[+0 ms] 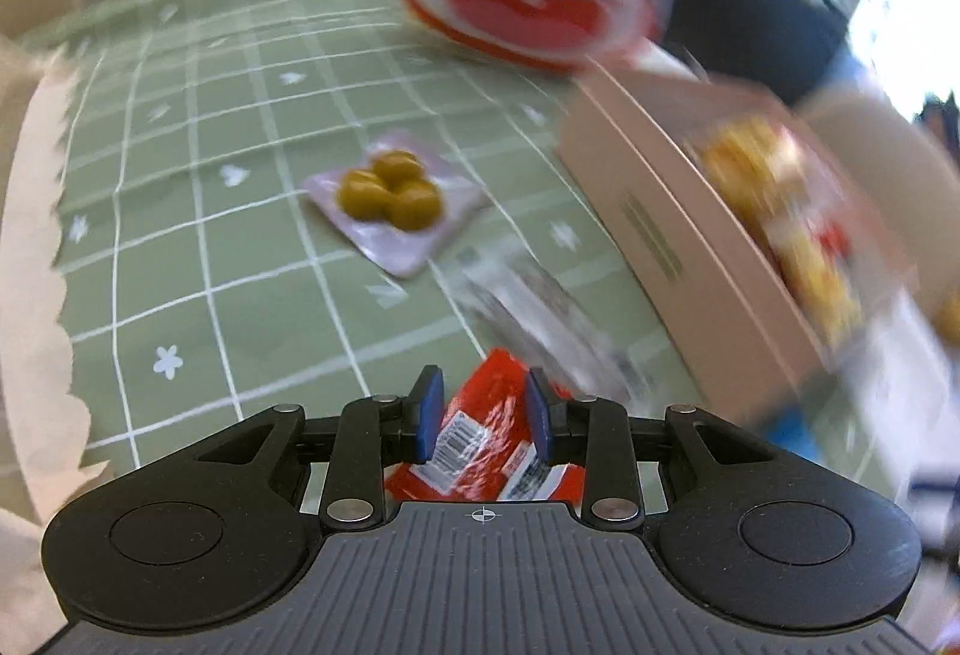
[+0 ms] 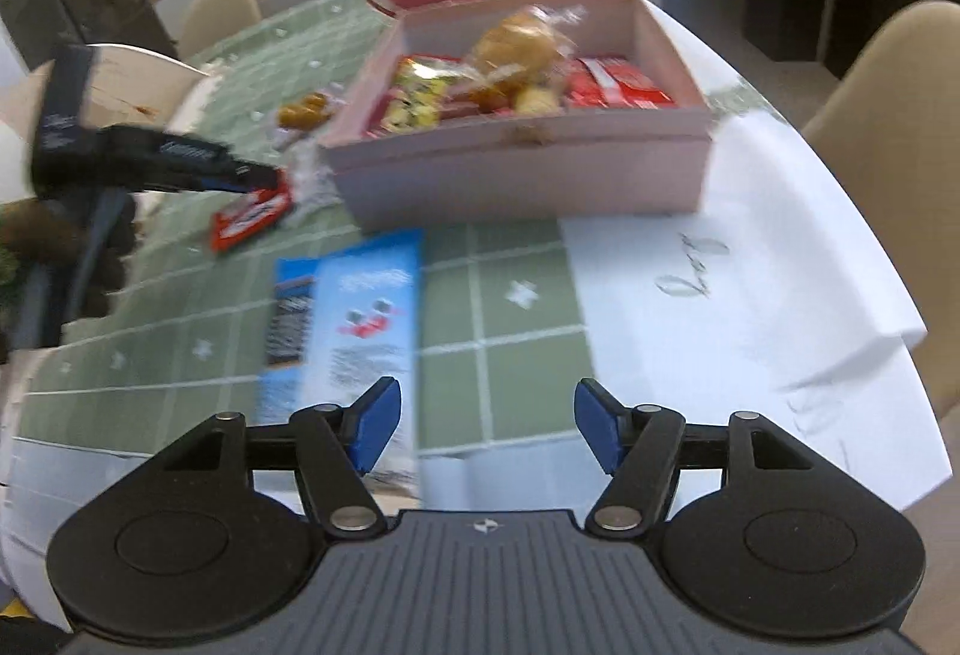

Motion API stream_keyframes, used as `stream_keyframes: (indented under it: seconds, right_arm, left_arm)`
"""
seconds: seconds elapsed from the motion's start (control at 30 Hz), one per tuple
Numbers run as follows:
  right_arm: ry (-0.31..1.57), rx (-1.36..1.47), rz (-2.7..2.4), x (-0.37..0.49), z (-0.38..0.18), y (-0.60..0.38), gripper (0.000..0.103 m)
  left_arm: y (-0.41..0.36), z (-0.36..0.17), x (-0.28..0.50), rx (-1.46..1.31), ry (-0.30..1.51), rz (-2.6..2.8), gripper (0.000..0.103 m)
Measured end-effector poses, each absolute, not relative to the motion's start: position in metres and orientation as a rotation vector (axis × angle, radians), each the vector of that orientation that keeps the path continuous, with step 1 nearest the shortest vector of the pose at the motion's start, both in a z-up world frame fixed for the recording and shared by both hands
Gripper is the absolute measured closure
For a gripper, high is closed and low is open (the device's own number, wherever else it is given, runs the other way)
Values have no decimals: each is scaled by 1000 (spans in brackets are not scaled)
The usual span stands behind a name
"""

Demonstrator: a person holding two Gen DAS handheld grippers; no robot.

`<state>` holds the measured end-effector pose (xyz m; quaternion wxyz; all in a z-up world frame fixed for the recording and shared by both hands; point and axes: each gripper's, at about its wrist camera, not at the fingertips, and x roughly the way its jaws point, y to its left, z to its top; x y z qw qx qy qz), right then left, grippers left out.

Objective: Organize snacks

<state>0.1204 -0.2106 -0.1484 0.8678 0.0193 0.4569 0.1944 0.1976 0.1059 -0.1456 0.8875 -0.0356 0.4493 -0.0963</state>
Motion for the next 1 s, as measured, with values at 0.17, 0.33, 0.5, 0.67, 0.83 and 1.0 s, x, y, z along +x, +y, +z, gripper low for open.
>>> stream_keyframes:
  seconds: [0.17, 0.33, 0.5, 0.67, 0.83, 1.0]
  right_arm:
    - [937, 76, 381, 118, -162, -216, 30]
    - [862, 31, 377, 111, -169, -214, 21]
    - [729, -147, 311, 90, -181, -195, 4]
    - [723, -79, 293, 90, -185, -205, 2]
    - [722, -79, 288, 89, -185, -205, 0]
    - [721, -79, 287, 89, -186, -204, 0]
  left_arm:
    - [88, -140, 156, 17, 952, -221, 69]
    - [71, -125, 113, 113, 918, -232, 69]
    - [53, -135, 121, 107, 965, -181, 68]
    - [40, -138, 126, 106, 968, -236, 30]
    - [47, -134, 125, 46, 939, -234, 30]
    - [55, -140, 135, 59, 942, -125, 30]
